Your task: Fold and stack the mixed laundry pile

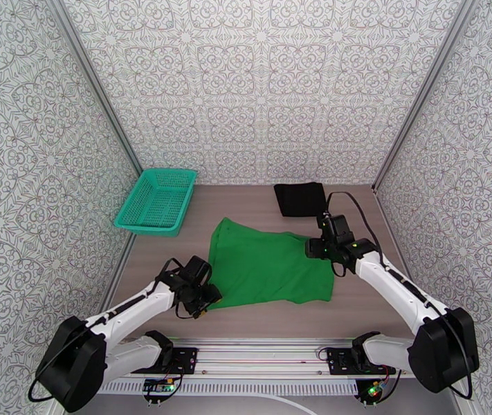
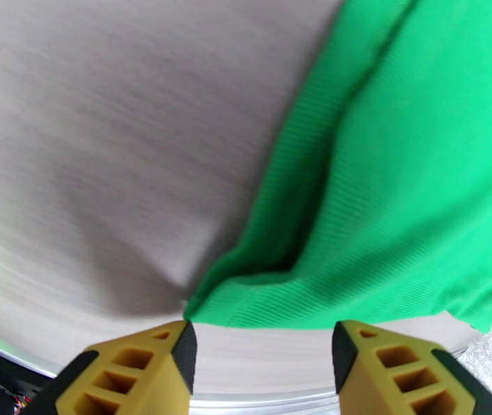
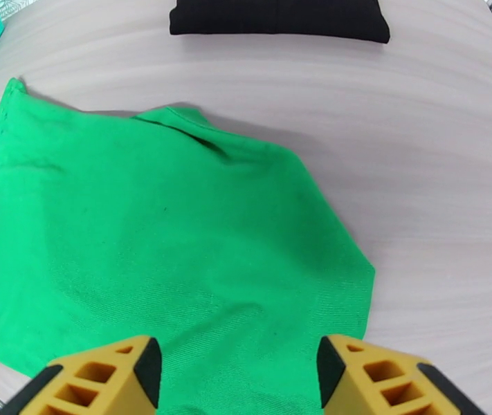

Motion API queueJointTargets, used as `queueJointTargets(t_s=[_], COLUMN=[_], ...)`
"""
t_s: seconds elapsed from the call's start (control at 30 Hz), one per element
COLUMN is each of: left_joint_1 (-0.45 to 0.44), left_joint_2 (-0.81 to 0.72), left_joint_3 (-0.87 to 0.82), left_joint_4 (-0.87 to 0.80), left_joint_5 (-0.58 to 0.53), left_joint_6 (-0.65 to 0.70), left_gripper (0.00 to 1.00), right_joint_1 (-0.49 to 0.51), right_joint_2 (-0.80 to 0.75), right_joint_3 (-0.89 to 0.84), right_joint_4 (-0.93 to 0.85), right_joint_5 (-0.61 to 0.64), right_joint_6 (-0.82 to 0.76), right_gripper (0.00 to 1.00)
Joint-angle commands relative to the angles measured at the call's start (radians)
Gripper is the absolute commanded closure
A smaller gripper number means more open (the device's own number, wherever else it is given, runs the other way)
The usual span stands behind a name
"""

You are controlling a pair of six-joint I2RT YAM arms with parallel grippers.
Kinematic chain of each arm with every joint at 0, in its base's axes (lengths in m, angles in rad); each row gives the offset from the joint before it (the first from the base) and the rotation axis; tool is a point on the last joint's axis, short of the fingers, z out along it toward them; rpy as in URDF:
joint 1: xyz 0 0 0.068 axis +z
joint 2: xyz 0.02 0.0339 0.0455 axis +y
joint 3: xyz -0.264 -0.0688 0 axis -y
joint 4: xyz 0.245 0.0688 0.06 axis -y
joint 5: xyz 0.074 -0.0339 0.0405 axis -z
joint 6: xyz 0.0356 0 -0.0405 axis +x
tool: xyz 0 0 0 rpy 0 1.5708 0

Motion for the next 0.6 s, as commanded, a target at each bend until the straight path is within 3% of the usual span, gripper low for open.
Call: queueJointTargets(t_s=[0.0, 0.2, 0.27, 0.37, 0.43, 0.47, 0.57], left_joint_1=[-0.007, 0.004, 0.015, 0.043, 0.068, 0.08, 0.093], left_joint_2=[0.036, 0.119, 0.161, 0.251, 0.31, 0.336, 0.364], left_joint_3=[-0.016, 0.001, 0.014, 0.056, 0.1, 0.124, 0.218], left_joint_4=[0.005, 0.035, 0.058, 0.094, 0.118, 0.13, 0.127], left_joint_5=[-0.023, -0.041, -0.051, -0.074, -0.089, -0.095, -0.099], left_joint_6=[-0.006, 0.026, 0.047, 0.097, 0.14, 0.16, 0.211], left_gripper=[0.42, 0.43, 0.48, 0.65, 0.85, 1.0, 1.0], right_joint_1=[0.002, 0.002, 0.002, 0.002, 0.002, 0.002, 0.003], right_joint_2=[-0.017, -0.02, -0.021, -0.027, -0.033, -0.036, -0.063], right_joint_3=[-0.013, -0.02, -0.022, -0.03, -0.035, -0.039, -0.068], right_joint_4=[0.011, 0.012, 0.011, 0.011, 0.007, 0.001, -0.015], right_joint_5=[-0.01, -0.008, -0.01, -0.011, -0.011, -0.013, -0.03], right_joint_6=[0.015, 0.015, 0.016, 0.018, 0.018, 0.017, 0.029], right_gripper=[0.36, 0.37, 0.37, 0.37, 0.37, 0.38, 0.38])
